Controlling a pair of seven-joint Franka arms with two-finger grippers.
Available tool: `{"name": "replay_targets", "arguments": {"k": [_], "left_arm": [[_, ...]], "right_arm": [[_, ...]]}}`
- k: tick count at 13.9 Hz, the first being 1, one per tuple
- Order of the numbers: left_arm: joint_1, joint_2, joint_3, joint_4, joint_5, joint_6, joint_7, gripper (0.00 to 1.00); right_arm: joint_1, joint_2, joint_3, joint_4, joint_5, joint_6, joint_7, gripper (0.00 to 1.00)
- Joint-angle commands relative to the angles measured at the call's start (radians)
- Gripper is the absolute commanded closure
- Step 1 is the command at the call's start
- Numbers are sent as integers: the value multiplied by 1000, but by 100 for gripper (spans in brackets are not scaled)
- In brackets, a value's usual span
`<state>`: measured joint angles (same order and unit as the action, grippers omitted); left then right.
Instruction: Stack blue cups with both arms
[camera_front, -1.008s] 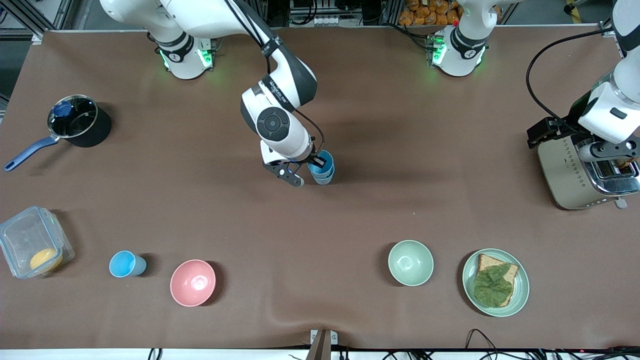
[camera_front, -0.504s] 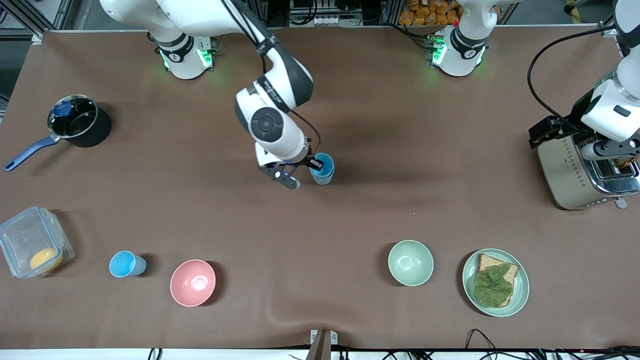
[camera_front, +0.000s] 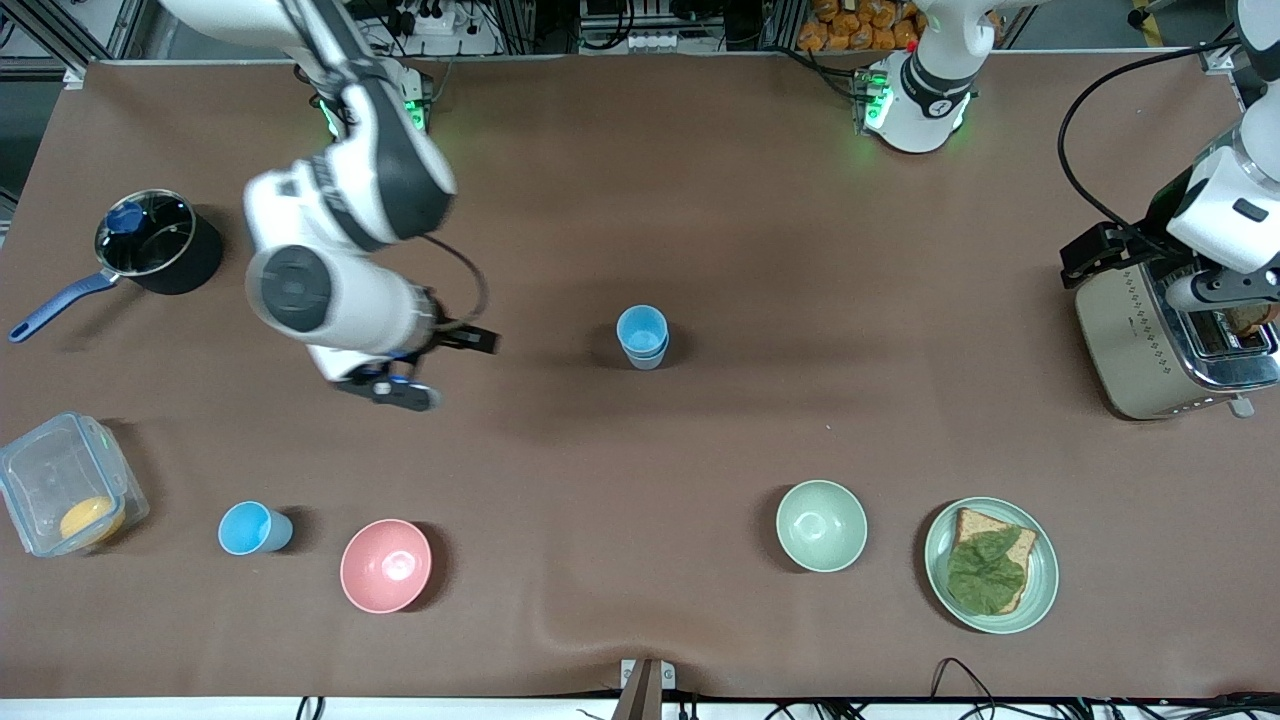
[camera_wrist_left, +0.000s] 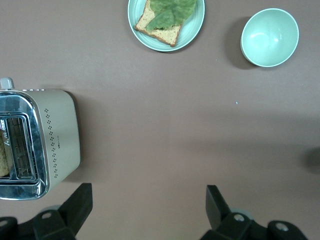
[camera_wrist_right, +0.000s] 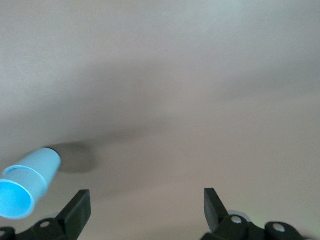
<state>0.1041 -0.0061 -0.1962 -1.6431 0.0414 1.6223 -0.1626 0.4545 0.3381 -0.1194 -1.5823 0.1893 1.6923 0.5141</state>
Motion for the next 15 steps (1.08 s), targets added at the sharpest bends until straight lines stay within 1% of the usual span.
{"name": "replay_targets", "arguments": {"k": [1, 2, 4, 7, 9, 11, 12, 13, 14, 15], "left_arm": [[6, -11, -2, 16, -17, -25, 20, 0], [6, -12, 4, 16, -17, -25, 23, 0], [6, -12, 7, 17, -17, -25, 23, 0], [8, -12, 9, 17, -15, -25, 24, 0], [8, -12, 9, 17, -15, -25, 25, 0], [6, -12, 9, 17, -14, -25, 25, 0], [6, -11, 7, 17, -14, -25, 26, 0], [6, -11, 7, 17, -14, -25, 26, 0], [6, -12, 6, 16, -12, -25, 25, 0], [6, -14, 3, 16, -12, -25, 21, 0]], "right_arm": [[-101, -89, 18, -36, -27, -49, -167, 0], [-137, -125, 17, -57, -34, -57, -227, 0], [-201, -221, 18, -122, -82, -56, -294, 0], [-333, -319, 27, -145, -88, -80, -414, 0], [-368, -361, 29, -142, -90, -100, -430, 0], [-378, -375, 30, -131, -99, -140, -433, 0], [-391, -381, 52, -117, -132, -158, -448, 0], [-423, -386, 88, -107, -164, -175, -492, 0], [-448, -387, 107, -101, -169, -183, -512, 0], [-453, -389, 107, -93, -168, -190, -513, 0]]}}
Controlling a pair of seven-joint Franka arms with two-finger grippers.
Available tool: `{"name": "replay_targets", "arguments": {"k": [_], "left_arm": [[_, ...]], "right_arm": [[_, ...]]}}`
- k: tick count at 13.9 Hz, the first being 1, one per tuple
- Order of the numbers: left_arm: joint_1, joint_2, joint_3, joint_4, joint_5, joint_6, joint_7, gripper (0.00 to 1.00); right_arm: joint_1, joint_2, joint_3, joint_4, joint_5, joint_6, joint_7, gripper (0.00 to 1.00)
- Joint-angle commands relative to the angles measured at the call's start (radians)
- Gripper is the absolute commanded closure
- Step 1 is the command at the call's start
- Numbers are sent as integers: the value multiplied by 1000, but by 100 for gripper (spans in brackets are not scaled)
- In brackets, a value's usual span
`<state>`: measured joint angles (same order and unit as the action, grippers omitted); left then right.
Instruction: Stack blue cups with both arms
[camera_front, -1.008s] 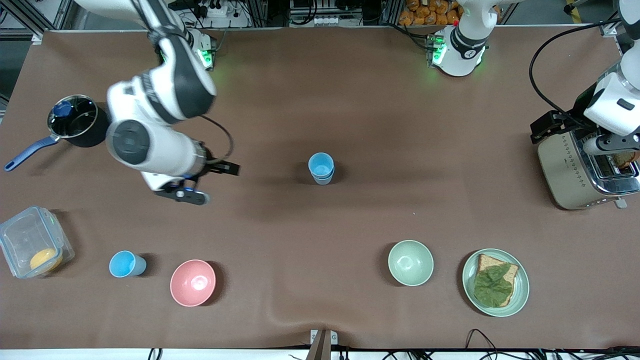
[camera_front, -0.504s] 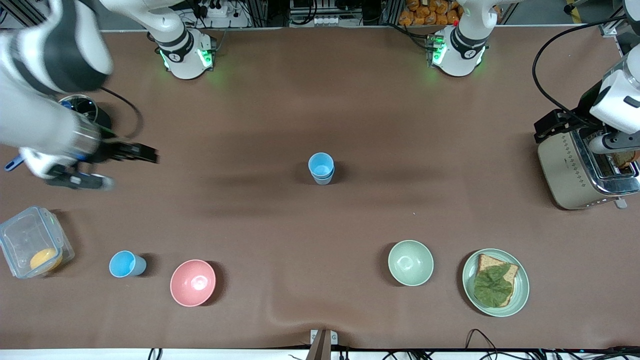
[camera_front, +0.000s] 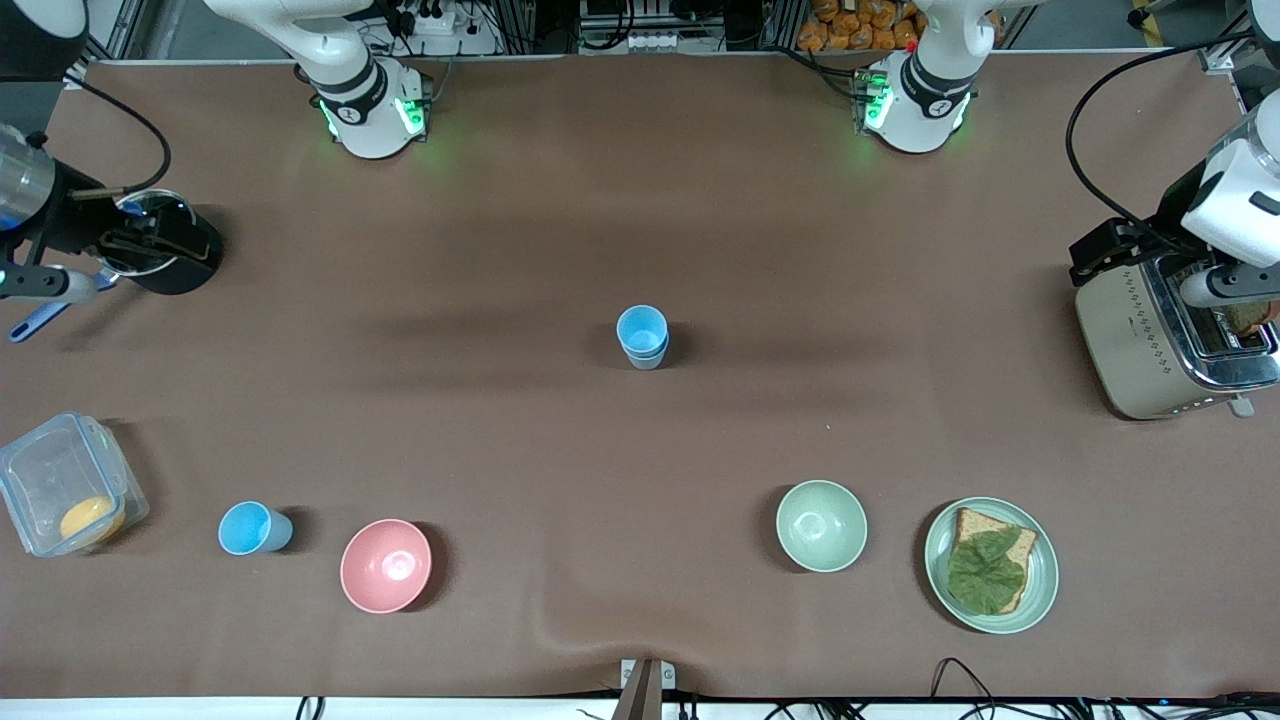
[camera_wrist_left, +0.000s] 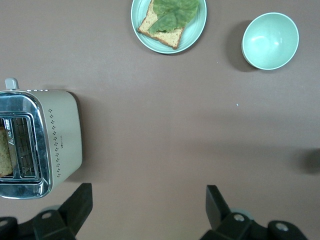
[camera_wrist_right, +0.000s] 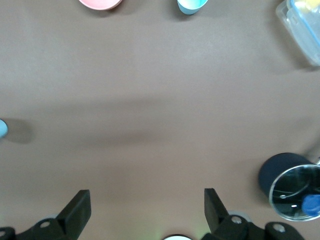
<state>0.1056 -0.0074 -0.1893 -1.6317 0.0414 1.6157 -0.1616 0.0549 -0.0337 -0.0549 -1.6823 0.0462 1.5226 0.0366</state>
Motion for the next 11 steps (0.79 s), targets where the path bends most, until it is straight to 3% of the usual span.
{"name": "replay_targets", "arguments": {"k": [1, 6, 11], "left_arm": [[5, -14, -4, 4, -12, -20, 23, 0], [5, -17, -7, 7, -14, -59, 20, 0], [5, -13, -9, 114, -21, -164, 20, 0]], "right_arm": [[-53, -18, 41, 12, -25, -24, -37, 0], [-58, -23, 38, 16, -15, -25, -32, 0], [-58, -23, 40, 19, -12, -28, -27, 0]]}}
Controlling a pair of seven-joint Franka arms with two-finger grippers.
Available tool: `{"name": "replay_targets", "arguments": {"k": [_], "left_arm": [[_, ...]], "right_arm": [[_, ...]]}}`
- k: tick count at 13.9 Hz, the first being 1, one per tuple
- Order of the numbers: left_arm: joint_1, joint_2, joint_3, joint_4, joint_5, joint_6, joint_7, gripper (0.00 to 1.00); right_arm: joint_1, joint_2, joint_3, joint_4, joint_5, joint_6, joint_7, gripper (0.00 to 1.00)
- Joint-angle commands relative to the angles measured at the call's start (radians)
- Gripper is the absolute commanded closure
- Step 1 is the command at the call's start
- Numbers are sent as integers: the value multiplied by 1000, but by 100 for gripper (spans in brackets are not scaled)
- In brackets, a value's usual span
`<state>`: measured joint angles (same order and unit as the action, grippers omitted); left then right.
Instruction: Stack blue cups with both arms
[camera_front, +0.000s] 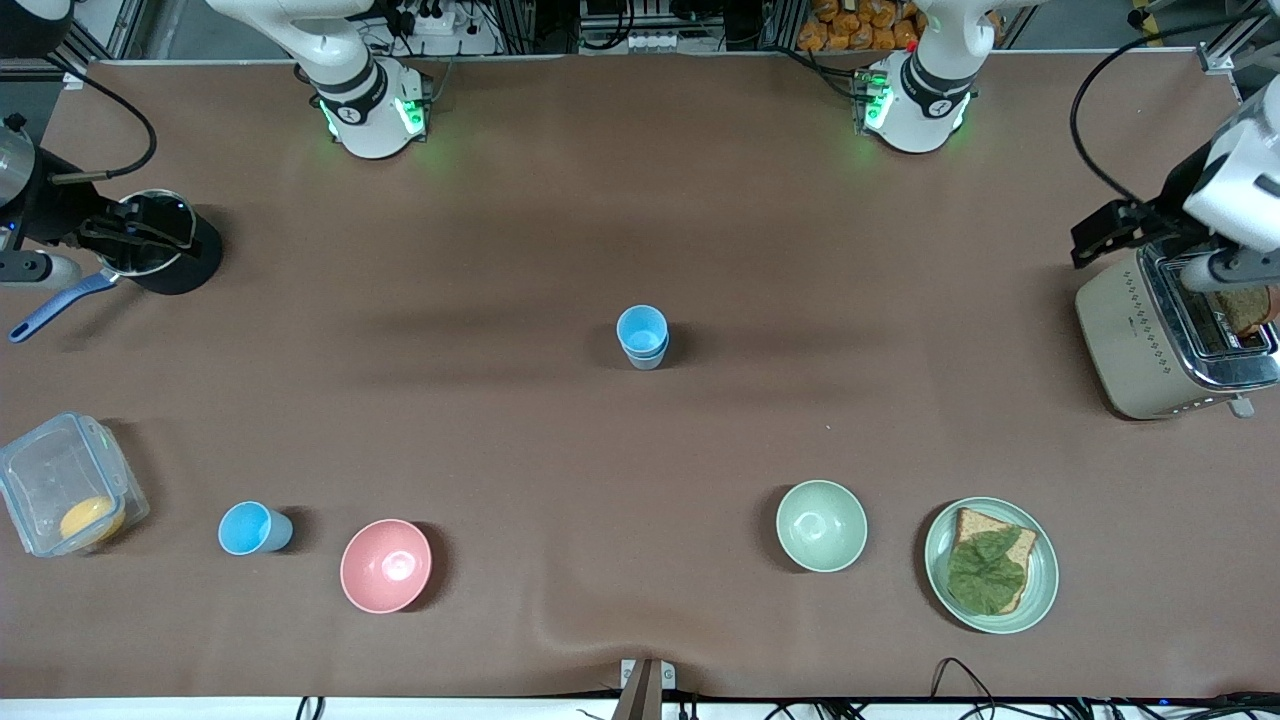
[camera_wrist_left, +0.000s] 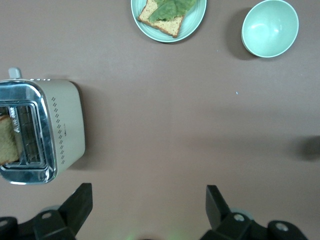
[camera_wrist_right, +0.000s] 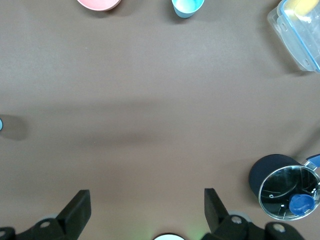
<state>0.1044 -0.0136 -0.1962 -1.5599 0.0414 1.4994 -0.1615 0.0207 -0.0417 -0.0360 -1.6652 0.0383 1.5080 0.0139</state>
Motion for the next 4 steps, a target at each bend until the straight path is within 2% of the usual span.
{"name": "replay_targets", "arguments": {"k": [1, 4], "left_arm": [[6, -6, -2, 46, -23, -60, 22, 0], [4, 4, -2, 84, -40, -103, 23, 0]], "right_arm": [[-24, -15, 21, 5, -5, -17, -5, 0], [-24, -14, 21, 12, -5, -20, -5, 0]]}}
